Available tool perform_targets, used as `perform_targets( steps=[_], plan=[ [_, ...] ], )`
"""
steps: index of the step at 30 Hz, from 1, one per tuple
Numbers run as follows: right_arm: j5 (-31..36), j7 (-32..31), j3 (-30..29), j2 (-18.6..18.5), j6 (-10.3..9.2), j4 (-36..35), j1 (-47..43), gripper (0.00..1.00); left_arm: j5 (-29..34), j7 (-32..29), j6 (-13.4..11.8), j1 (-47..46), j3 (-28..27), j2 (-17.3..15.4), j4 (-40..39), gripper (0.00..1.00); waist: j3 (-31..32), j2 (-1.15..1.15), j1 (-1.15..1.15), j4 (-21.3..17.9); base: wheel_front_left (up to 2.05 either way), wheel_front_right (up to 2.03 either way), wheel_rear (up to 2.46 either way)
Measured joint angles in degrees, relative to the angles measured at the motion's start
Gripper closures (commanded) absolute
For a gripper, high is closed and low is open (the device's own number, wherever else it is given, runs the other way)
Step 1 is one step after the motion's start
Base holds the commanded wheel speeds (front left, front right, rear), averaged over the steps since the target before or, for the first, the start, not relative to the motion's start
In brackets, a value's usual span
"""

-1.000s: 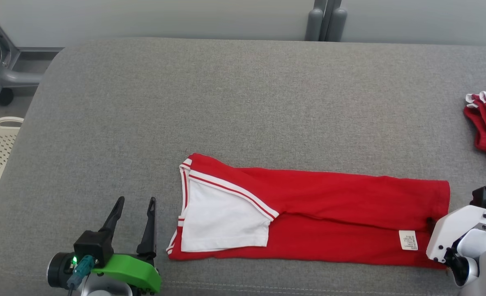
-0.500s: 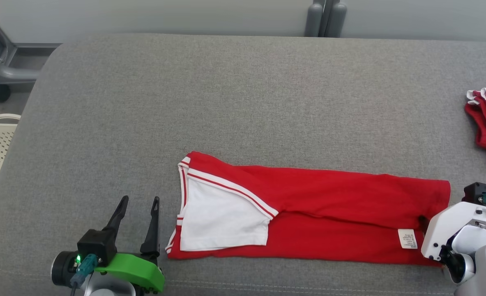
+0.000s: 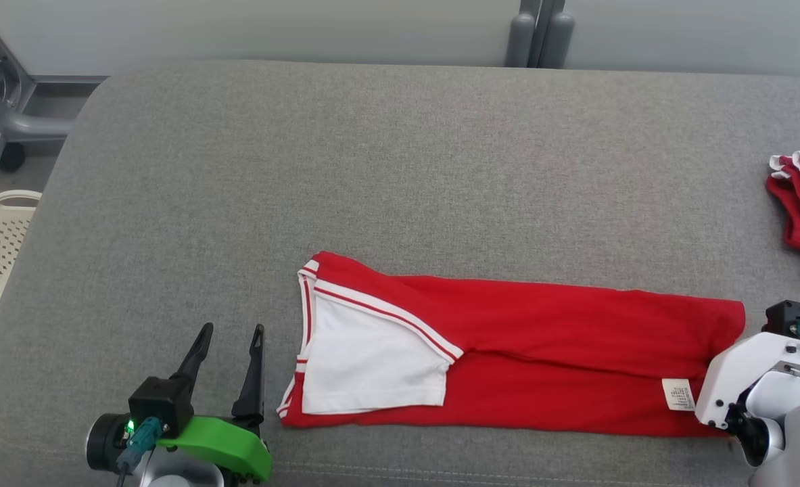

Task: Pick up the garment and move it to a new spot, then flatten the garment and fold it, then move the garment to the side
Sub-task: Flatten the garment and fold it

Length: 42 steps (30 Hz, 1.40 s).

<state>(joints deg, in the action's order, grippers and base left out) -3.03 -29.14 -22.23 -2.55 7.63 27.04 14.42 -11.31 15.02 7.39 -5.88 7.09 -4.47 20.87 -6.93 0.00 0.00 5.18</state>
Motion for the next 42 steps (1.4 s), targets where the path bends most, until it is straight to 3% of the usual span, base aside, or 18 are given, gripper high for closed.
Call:
perform_targets(
  steps=[14, 22, 25, 36, 42],
  plan=[
    [8.4, -3.4, -10.1, -0.1, -0.08, -10.7, -1.8, 1.00, 0.0, 0.0, 0.0, 1.0, -0.1, 0.2, -0.2, 0.00, 2.3, 0.00, 0.00, -1.2, 0.00, 0.00, 0.00],
    [13.0, -7.7, -8.2, -3.7, -0.09, -16.2, -0.6, 1.00, 0.0, 0.0, 0.0, 1.2, -0.1, 0.2, -0.1, 0.00, 2.8, 0.00, 0.00, -1.7, 0.00, 0.00, 0.00],
    [12.5, -9.2, -5.4, -4.4, -0.09, -16.4, 0.3, 1.00, 0.0, 0.0, 0.0, 1.2, -0.2, 0.2, -0.1, 0.00, 3.1, 0.00, 0.00, -1.6, 0.00, 0.00, 0.00],
    [1.3, -13.7, 15.2, -1.6, -0.10, -15.3, 1.2, 1.00, -0.2, 0.0, 0.0, 1.2, 0.0, 0.5, 0.5, 0.00, 4.2, 0.00, 0.00, -0.3, 0.00, 0.00, 0.00],
    [-4.0, -14.1, 22.0, -0.7, -0.10, -13.9, 1.2, 1.00, -0.2, 0.0, 0.0, 1.4, -0.4, 0.5, 0.5, 0.00, 4.6, 0.00, 0.00, 0.5, 0.00, 0.00, 0.00]
  ],
)
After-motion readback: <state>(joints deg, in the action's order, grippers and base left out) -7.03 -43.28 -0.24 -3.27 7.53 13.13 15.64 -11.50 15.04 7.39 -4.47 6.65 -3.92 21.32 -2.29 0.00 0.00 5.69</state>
